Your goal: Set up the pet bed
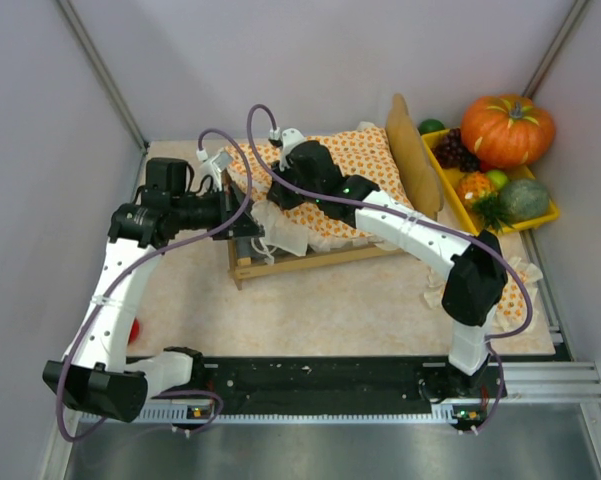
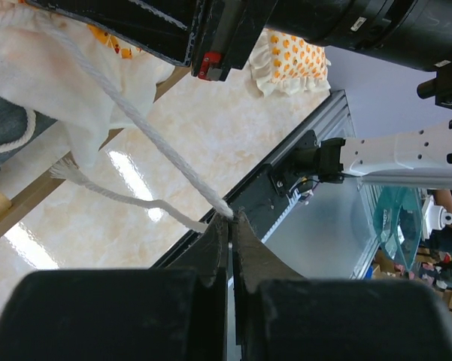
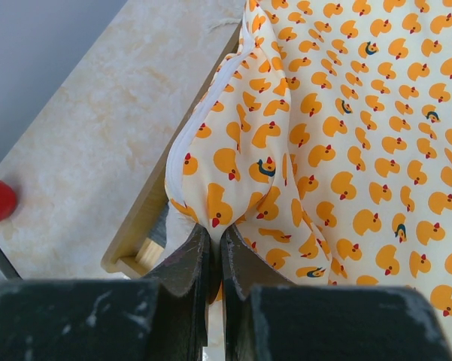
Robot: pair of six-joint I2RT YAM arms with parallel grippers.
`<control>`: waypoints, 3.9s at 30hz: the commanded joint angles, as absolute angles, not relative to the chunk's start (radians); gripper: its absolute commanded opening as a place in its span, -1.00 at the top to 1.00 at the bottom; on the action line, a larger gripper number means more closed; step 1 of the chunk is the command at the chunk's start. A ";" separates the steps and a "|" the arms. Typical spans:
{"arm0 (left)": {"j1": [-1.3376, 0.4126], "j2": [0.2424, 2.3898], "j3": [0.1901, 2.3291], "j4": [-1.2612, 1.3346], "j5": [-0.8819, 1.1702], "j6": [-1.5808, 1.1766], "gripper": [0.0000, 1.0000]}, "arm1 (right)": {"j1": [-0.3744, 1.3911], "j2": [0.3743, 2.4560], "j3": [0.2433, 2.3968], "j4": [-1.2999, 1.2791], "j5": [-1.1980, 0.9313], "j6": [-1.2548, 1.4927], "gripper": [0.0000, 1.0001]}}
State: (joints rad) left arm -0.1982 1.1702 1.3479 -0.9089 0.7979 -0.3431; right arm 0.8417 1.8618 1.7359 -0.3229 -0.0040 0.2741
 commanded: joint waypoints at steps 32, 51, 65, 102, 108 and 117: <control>-0.196 1.140 1.054 -0.873 0.625 -0.256 0.18 | 0.819 1.830 1.743 -0.287 0.054 0.276 0.99; -0.196 1.265 0.979 -0.347 0.310 -0.374 -0.24 | 0.819 1.807 1.729 -0.287 0.038 0.282 1.00; -0.268 1.351 0.836 -0.206 0.203 -0.414 -0.10 | 0.818 1.807 1.733 -0.281 0.043 0.282 1.00; -0.295 1.230 1.114 -0.620 0.310 -0.258 1.00 | 0.819 1.784 1.701 -0.279 0.049 0.287 1.00; -0.295 1.293 1.123 -0.654 0.324 -0.262 1.00 | 0.819 1.784 1.698 -0.278 0.049 0.285 1.00; -0.295 1.348 1.101 -0.560 0.273 -0.296 1.00 | 0.818 1.790 1.700 -0.278 0.052 0.288 1.00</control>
